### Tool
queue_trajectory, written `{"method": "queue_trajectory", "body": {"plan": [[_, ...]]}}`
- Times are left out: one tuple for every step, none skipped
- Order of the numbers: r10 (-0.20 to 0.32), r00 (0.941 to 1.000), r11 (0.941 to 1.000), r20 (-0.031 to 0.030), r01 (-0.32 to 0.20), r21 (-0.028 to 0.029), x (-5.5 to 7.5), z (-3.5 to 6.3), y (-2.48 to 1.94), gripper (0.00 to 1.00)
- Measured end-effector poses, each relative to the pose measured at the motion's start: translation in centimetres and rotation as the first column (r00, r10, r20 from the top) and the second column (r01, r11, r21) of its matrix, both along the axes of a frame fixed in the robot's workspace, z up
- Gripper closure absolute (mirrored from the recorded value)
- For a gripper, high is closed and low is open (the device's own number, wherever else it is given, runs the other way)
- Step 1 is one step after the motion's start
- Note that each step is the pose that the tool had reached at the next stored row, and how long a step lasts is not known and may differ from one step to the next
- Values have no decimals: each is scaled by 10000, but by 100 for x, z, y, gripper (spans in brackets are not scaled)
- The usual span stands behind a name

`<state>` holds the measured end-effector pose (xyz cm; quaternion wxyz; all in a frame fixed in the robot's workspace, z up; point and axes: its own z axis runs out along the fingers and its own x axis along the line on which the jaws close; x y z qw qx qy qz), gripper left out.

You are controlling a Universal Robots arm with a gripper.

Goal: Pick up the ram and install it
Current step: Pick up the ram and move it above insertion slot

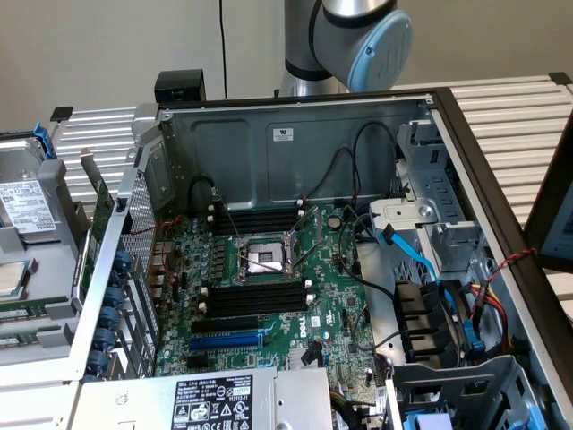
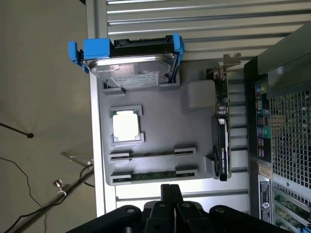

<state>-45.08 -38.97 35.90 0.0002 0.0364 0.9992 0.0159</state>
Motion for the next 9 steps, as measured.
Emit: {"method": "queue_trajectory", "body": {"plan": [[0, 10000, 10000, 0, 0, -1, 0, 0, 0, 89], [0, 10000, 10000, -1, 0, -1, 0, 0, 0, 89], [9, 10000, 10000, -2, -9, -1, -2, 1, 0, 89], [63, 10000, 10000, 0, -63, 0, -3, 0, 8, 89], [211, 9998, 9998, 1, -211, 0, -3, 0, 11, 89], [401, 9992, 9992, 0, -401, -1, -3, -1, 10, 89], [581, 9983, 9983, 2, -581, 0, -3, -3, 11, 89], [760, 9971, 9971, 2, -760, 0, -3, -3, 11, 89], [934, 9956, 9956, 0, -934, -1, -3, -4, 11, 89]]}}
